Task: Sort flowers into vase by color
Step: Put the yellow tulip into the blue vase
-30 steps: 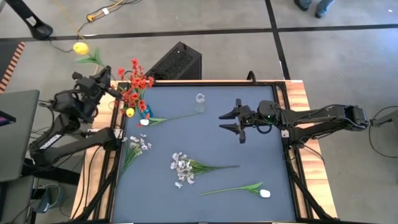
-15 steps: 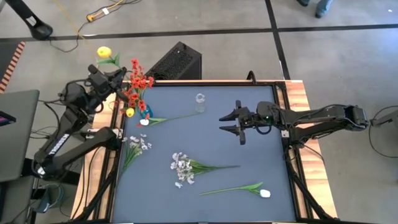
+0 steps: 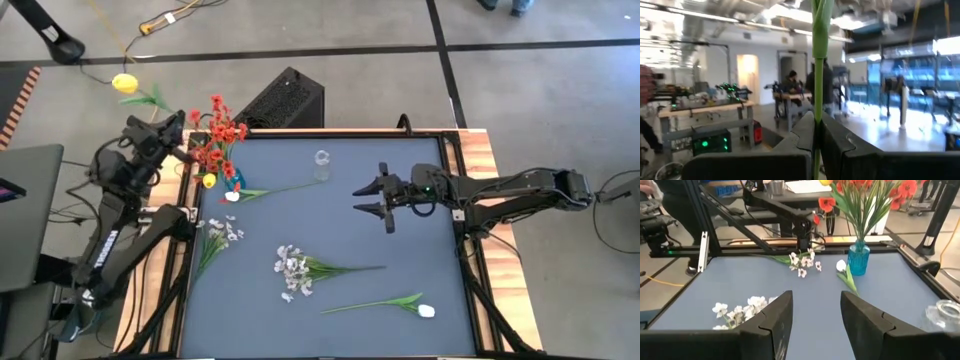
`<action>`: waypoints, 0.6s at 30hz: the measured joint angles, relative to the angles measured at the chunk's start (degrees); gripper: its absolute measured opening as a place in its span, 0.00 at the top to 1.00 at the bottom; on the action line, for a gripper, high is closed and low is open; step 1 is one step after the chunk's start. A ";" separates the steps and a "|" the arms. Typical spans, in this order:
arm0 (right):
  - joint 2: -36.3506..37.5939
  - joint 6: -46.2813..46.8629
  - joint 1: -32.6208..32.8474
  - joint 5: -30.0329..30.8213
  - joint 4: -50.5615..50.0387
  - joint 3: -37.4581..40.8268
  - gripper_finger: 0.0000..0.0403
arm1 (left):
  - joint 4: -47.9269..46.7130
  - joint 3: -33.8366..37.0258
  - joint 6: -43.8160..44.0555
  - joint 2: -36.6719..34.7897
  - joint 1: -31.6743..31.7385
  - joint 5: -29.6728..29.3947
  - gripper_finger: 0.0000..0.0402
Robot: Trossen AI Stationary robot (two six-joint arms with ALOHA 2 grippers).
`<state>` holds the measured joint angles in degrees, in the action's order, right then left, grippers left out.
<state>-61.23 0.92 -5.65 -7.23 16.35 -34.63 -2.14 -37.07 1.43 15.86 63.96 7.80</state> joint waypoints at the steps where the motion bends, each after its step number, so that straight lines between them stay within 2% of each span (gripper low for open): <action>1: 0.00 -0.01 0.00 -0.01 -0.40 0.00 0.53 | 0.51 1.00 1.15 -1.58 0.16 -0.90 1.00; 10: 0.00 0.07 0.00 -0.17 -1.30 0.00 0.53 | 7.99 12.69 13.10 -11.92 0.18 -10.77 1.00; 18: 0.00 0.13 0.66 -0.22 -1.39 0.00 0.53 | 8.91 16.43 14.87 -12.32 0.18 -11.16 1.00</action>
<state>-61.23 1.05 -4.99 -7.45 14.96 -34.63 6.77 -20.64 16.31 3.54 64.14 -3.36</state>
